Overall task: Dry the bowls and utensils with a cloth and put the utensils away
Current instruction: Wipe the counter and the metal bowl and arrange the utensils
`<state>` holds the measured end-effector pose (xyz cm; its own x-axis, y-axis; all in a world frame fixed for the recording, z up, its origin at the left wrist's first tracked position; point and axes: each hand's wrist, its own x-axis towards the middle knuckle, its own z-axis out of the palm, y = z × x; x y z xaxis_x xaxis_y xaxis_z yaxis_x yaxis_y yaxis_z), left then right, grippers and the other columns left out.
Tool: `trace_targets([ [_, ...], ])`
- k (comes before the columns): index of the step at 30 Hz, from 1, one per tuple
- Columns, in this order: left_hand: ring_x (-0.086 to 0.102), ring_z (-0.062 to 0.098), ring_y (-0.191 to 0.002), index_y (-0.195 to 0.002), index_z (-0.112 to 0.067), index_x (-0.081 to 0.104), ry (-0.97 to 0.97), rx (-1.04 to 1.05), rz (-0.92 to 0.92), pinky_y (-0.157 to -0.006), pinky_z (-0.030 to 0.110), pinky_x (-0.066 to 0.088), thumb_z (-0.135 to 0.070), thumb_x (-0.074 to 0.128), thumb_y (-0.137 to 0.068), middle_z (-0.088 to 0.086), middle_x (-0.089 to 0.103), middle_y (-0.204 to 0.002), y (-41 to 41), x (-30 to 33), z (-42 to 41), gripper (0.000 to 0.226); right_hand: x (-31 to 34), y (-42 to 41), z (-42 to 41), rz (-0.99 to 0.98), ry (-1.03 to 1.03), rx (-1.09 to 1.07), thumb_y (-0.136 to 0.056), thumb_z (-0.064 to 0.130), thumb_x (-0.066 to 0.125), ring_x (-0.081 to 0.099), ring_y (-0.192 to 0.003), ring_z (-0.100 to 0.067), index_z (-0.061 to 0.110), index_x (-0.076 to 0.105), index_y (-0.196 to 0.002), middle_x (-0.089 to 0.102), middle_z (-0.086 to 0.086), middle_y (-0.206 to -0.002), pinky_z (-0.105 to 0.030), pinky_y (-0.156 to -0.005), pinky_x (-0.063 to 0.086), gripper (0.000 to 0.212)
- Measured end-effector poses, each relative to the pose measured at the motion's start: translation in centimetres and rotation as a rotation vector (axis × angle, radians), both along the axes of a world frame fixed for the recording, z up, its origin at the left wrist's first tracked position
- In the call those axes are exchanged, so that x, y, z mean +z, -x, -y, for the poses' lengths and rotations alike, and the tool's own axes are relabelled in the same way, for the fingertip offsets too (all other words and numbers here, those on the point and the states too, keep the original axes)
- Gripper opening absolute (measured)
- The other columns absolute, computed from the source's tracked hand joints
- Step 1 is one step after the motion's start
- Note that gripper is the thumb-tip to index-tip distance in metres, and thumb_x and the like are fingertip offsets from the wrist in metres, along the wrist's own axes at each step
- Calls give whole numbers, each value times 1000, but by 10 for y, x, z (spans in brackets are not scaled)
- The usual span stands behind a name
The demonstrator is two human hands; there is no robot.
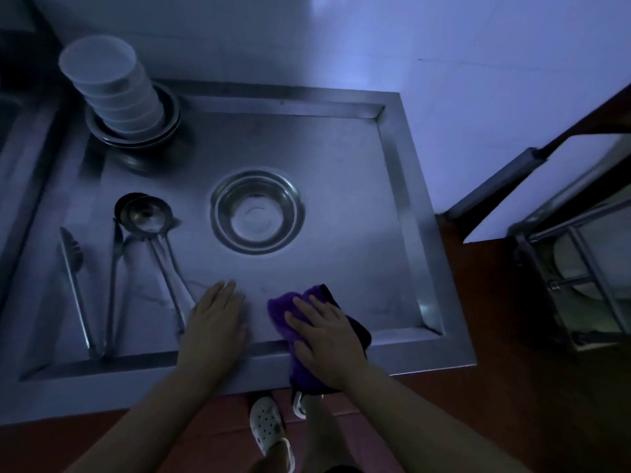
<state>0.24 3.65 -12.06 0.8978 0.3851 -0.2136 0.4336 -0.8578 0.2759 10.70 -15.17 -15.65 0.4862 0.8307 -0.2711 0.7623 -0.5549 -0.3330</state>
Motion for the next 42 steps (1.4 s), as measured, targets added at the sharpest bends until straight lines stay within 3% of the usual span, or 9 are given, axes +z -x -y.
trace_targets([
  [7, 59, 47, -108, -101, 8, 68, 31, -183, 77, -83, 57, 51, -1, 88, -44, 28, 63, -115, -30, 4, 28, 60, 11, -74, 94, 126, 215, -270, -96, 46, 41, 1, -147, -22, 27, 13, -152, 1, 1, -161, -34, -118, 3, 65],
  [10, 51, 45, -120, -109, 6, 65, 54, -187, 46, -94, 55, 46, -4, 83, -56, 26, 58, -125, -34, -1, 31, 58, 10, -85, 104, 167, 258, -309, -97, 46, 39, -2, -147, -24, 23, 7, -153, -2, -4, -161, -32, -118, -1, 68],
  [18, 54, 45, -116, -108, 6, 66, 58, -182, 40, -92, 56, 45, -3, 84, -53, 26, 61, -121, -17, -8, 22, 59, 16, -25, 73, 212, 323, -665, -95, 52, 34, 29, -138, -28, 18, 24, -150, 19, -11, -157, -41, -109, 25, 65],
  [20, 52, 45, -118, -109, 6, 65, 69, -156, 33, -94, 56, 44, -2, 83, -55, 26, 60, -123, -11, -7, 18, 57, 22, -5, 60, 205, 306, -636, -94, 50, 39, 38, -131, -31, 18, 37, -145, 31, -12, -153, -44, -106, 29, 60],
  [23, 53, 45, -117, -109, 5, 65, 54, -123, 30, -95, 56, 44, -1, 81, -57, 26, 60, -122, -3, -5, 8, 55, 26, 25, 36, 201, 206, -553, -79, 43, 65, 56, -112, -37, 17, 62, -125, 55, -14, -134, -50, -95, 42, 53],
  [25, 54, 46, -115, -107, 6, 66, 23, -112, 38, -94, 56, 44, -2, 80, -57, 27, 61, -119, 4, -5, 2, 52, 27, 43, 16, 176, 171, -493, -70, 44, 70, 61, -105, -36, 20, 67, -117, 61, -11, -127, -50, -89, 47, 53],
  [31, 50, 44, -121, -113, 6, 63, 3, -50, 8, -101, 53, 40, 2, 77, -63, 26, 58, -124, 18, -9, -9, 52, 21, 75, -32, 92, 83, -269, -71, 53, 55, 60, -111, -30, 29, 63, -118, 61, -3, -128, -48, -91, 48, 54],
  [36, 50, 38, -123, -113, 1, 64, -10, -89, 7, -102, 48, 40, -2, 77, -65, 20, 59, -126, 5, -4, 2, 50, 17, 62, -18, 82, 34, -128, -82, 54, 48, 57, -115, -30, 28, 59, -122, 57, -4, -134, -45, -93, 46, 50],
  [42, 30, 27, -139, -134, -13, 50, 53, -184, -8, -112, 40, 26, -17, 60, -84, 7, 43, -145, -15, -9, 26, 52, 22, 33, 26, 70, 85, -217, -85, 55, 45, 51, -124, -29, 26, 55, -131, 50, -4, -142, -46, -99, 42, 56],
])
